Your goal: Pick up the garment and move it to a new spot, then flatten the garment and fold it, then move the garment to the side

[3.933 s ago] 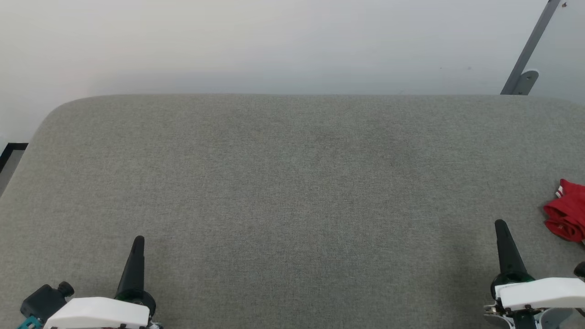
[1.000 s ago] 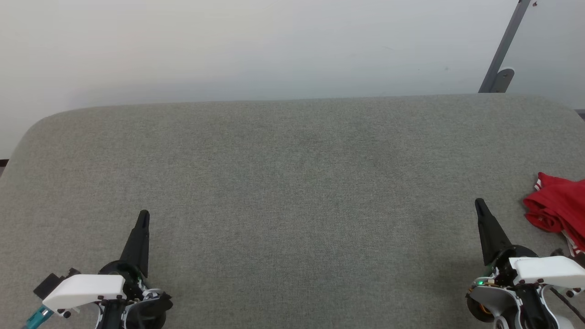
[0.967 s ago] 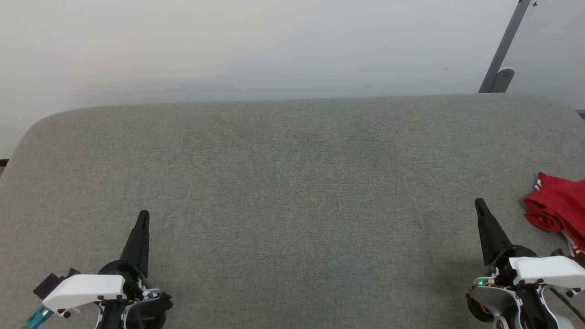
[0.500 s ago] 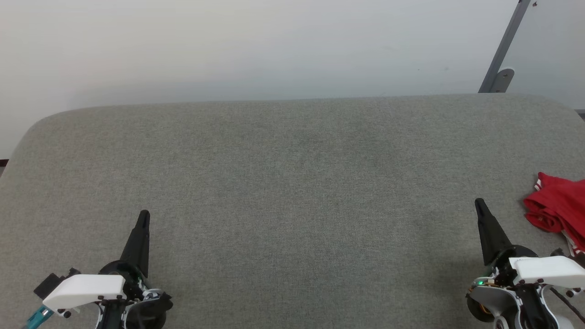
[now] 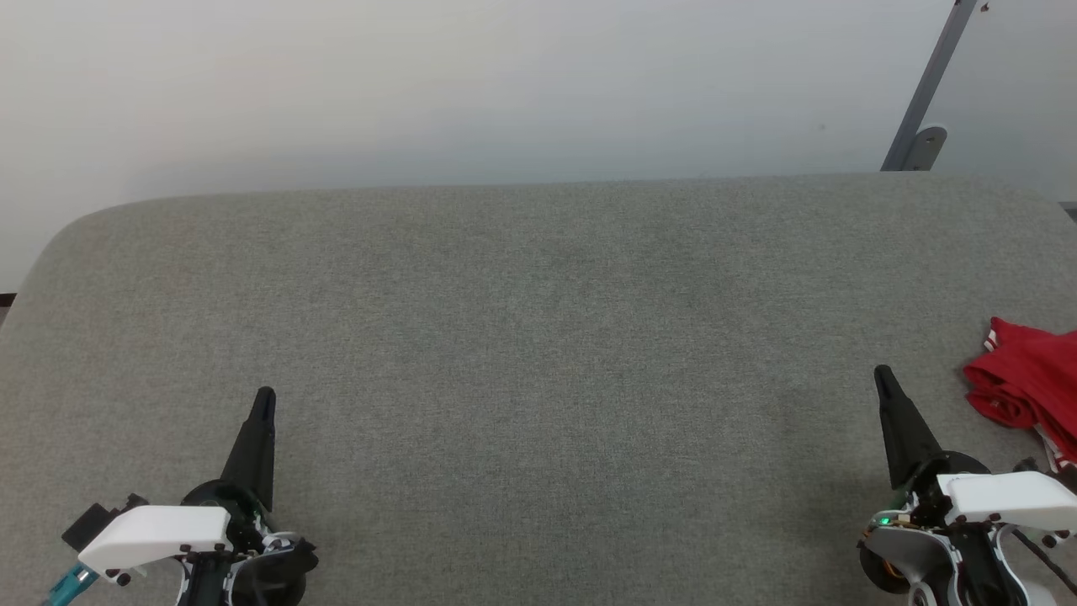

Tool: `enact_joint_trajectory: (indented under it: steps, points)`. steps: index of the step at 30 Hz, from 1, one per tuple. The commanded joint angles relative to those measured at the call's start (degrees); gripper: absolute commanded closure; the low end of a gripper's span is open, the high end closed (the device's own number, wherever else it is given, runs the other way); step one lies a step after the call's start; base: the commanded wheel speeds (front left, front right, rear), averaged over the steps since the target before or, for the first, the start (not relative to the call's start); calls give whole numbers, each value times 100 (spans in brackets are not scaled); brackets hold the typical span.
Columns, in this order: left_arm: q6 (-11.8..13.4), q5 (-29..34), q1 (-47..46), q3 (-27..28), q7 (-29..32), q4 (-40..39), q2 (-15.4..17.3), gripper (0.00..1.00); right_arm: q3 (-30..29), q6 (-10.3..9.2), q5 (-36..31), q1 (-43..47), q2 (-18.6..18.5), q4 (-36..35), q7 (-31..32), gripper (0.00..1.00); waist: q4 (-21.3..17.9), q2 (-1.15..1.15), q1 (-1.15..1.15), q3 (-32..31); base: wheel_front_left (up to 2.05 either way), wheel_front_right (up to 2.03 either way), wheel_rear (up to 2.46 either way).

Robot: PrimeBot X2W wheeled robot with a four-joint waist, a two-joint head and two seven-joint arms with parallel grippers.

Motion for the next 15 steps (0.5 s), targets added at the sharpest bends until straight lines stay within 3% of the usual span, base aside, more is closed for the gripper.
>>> enact_joint_trajectory:
  steps: [1, 15]
  points:
    - [12, 25, -86, 29, 22, 2, -12, 100, 4, 0, 23, -28, -16, 0, 8, 100, 0, 0, 0, 0, 0, 0, 0]
    - [12, 34, -86, 39, 33, 2, -22, 100, 5, 0, 24, -28, -16, 1, 8, 100, 0, 0, 0, 0, 0, 0, 0]
